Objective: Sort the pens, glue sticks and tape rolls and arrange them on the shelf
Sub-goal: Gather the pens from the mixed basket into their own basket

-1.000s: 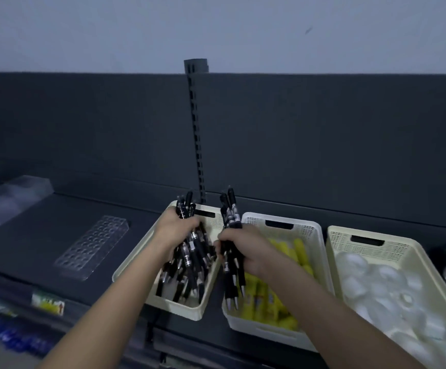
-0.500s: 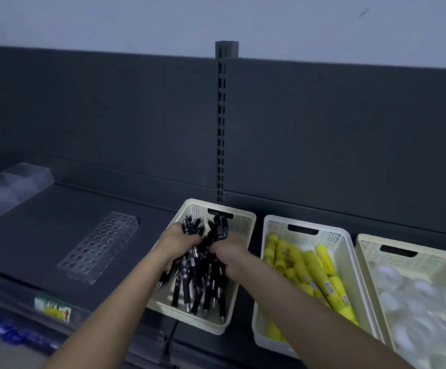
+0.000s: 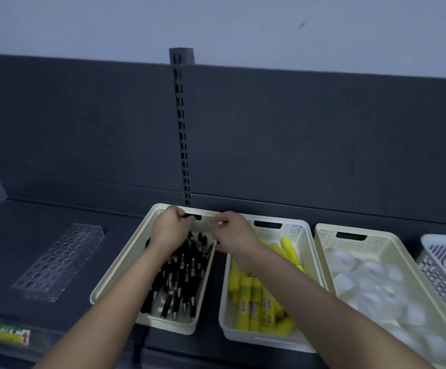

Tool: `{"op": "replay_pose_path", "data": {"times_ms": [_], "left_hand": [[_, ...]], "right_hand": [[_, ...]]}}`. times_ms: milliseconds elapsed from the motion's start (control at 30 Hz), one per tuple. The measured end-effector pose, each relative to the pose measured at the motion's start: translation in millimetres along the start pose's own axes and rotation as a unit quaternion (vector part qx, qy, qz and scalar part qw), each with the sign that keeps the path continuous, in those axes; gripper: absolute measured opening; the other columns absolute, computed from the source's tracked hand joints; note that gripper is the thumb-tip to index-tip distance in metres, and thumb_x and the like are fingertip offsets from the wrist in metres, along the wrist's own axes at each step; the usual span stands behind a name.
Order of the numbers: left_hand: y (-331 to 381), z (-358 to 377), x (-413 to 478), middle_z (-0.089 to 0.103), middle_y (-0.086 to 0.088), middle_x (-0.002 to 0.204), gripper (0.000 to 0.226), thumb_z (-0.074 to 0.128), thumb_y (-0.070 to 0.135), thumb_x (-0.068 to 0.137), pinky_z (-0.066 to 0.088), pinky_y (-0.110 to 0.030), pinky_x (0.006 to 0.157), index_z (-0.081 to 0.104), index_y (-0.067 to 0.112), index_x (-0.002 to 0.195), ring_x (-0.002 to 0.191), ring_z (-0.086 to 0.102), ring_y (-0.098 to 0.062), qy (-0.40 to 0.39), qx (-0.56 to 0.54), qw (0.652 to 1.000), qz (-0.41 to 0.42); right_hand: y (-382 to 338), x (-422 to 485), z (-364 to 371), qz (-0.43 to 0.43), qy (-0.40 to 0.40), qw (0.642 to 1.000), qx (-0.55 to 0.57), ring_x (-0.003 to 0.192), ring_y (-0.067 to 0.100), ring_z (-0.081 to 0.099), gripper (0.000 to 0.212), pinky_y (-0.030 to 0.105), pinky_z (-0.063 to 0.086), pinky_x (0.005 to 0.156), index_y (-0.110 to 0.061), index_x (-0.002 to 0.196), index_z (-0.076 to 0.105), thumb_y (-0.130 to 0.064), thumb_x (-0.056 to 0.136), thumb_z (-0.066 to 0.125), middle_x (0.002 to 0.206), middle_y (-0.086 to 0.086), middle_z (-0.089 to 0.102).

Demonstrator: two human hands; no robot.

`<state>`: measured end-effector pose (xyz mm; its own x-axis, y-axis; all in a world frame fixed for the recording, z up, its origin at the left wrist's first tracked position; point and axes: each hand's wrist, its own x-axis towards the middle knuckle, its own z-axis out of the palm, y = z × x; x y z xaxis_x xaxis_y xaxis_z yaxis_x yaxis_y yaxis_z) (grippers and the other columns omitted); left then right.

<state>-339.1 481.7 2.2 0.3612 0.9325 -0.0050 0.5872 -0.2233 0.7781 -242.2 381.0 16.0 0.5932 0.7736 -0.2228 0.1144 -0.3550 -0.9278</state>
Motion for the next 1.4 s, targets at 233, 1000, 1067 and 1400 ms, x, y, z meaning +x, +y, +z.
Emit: {"op": "replay_pose_path", "data": {"times_ms": [233,1000,1067,1400], "left_hand": [[69,63,-39,0.057,0.006,0.099,0.03,0.067,0.03,0.084,0.033,-0.022,0.072,0.061,0.014,0.109,0.093,0.054,-0.013,-0.05,0.012,0.987,0.15],[266,339,-233,0.061,-0.003,0.117,0.034,0.059,0.027,0.091,0.039,-0.017,0.076,0.058,0.013,0.121,0.101,0.057,-0.014,-0.248,0.081,0.89,0.375],[273,356,-239,0.06,-0.003,0.122,0.036,0.059,0.027,0.091,0.037,-0.018,0.08,0.057,0.012,0.123,0.107,0.056,-0.014,-0.251,0.086,0.89,0.37],[263,376,-244,0.06,-0.005,0.12,0.033,0.055,0.027,0.091,0.041,-0.023,0.087,0.058,0.012,0.121,0.108,0.055,-0.016,-0.232,0.145,0.89,0.365]], "right_hand": [[23,-35,-114,-0.026,0.087,0.996,-0.001,0.076,0.018,0.061,0.031,0.038,0.058,0.075,-0.012,0.114,0.061,-0.003,0.085,0.054,0.094,0.005,0.063],[237,-133,-491,0.178,0.255,0.891,-0.331,0.048,0.018,0.038,0.036,0.027,0.028,0.046,-0.015,0.061,0.039,-0.023,0.093,0.055,0.056,0.003,0.041],[250,-129,-500,0.194,0.231,0.885,-0.355,0.049,0.018,0.041,0.045,0.026,0.028,0.046,-0.016,0.057,0.041,-0.04,0.091,0.056,0.054,0.001,0.042],[257,-105,-482,0.207,0.164,0.901,-0.345,0.066,0.017,0.055,0.022,0.03,0.053,0.058,-0.014,0.076,0.047,-0.025,0.084,0.065,0.079,0.005,0.055]]}}
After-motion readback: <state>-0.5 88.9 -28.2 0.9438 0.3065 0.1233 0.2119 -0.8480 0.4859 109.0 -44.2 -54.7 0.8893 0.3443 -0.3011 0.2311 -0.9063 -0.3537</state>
